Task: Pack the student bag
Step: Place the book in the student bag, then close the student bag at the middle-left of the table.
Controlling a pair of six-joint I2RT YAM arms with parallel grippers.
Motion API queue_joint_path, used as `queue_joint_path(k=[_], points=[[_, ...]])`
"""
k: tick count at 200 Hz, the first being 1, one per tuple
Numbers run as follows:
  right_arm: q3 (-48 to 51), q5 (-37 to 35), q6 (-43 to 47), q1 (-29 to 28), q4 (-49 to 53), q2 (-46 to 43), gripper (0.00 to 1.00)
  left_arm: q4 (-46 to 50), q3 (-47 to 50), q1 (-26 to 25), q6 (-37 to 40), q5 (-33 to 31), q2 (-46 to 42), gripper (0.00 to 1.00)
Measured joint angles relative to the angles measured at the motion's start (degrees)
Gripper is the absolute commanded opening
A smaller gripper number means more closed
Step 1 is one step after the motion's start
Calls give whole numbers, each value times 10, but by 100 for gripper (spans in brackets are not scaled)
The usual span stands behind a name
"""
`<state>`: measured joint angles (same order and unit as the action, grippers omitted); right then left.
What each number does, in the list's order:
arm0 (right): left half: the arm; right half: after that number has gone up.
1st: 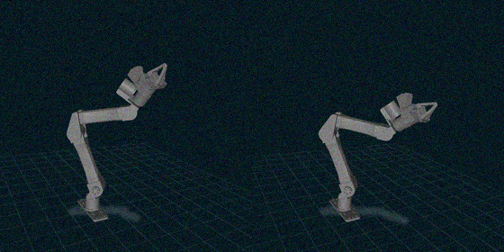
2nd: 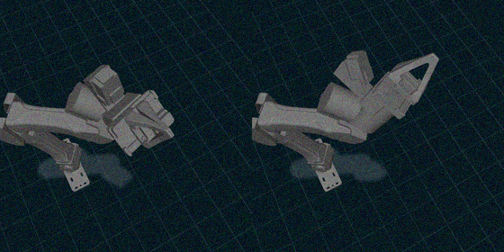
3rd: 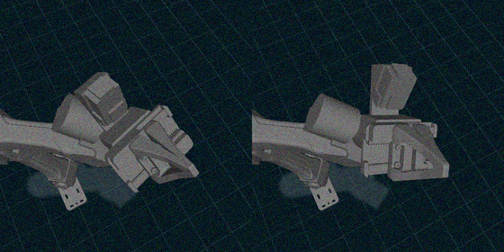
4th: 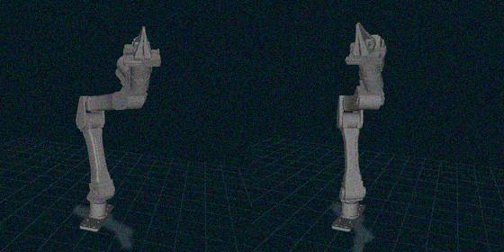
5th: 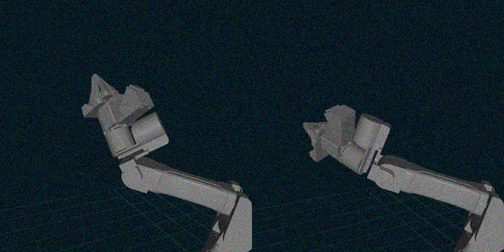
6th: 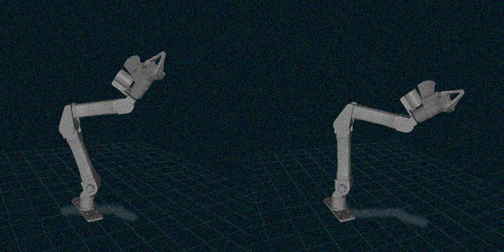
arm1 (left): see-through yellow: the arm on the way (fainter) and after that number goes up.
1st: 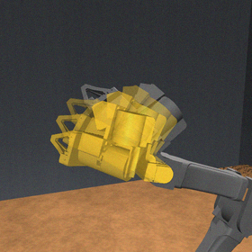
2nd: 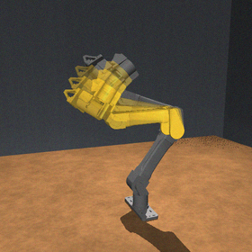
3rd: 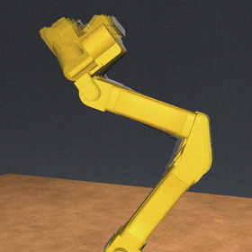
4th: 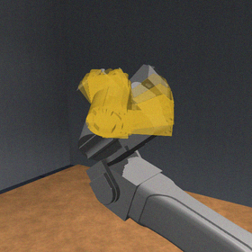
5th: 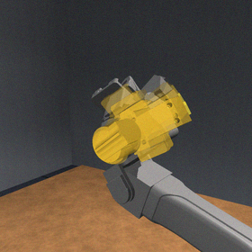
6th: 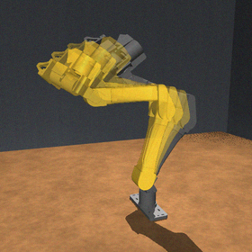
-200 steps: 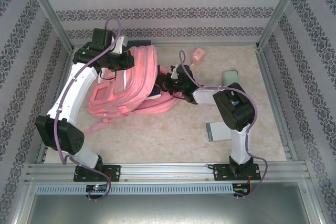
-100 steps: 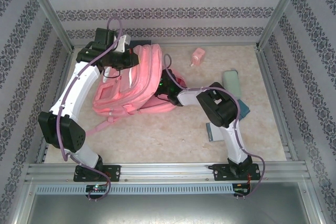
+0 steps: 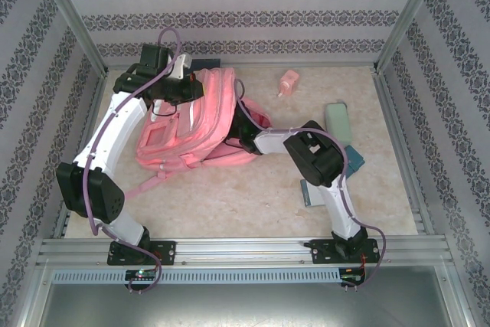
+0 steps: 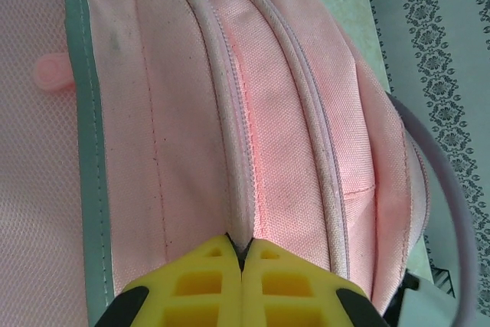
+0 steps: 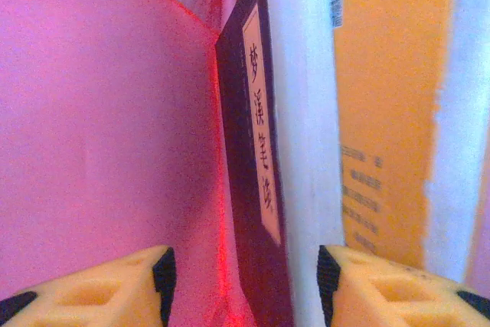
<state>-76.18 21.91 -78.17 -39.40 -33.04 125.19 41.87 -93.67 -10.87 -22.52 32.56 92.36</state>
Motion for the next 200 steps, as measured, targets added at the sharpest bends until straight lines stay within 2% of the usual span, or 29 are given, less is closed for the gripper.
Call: queue_joint_path(k=[18, 80, 109, 156, 200], points=[[25, 0, 6, 7, 15, -30, 63, -5, 4, 0, 0, 0, -1, 0], [110, 3, 29, 23, 44, -103, 66, -23, 32, -1, 8, 0, -9, 0], [166, 6, 51, 41, 71, -156, 63, -31, 53, -3, 14, -5, -19, 0], [243, -17, 121, 104, 184, -310, 62, -57, 111, -4, 19, -15, -30, 0], [281, -63, 199, 198, 334, -450, 59, -83, 166, -4, 20, -26, -30, 0]])
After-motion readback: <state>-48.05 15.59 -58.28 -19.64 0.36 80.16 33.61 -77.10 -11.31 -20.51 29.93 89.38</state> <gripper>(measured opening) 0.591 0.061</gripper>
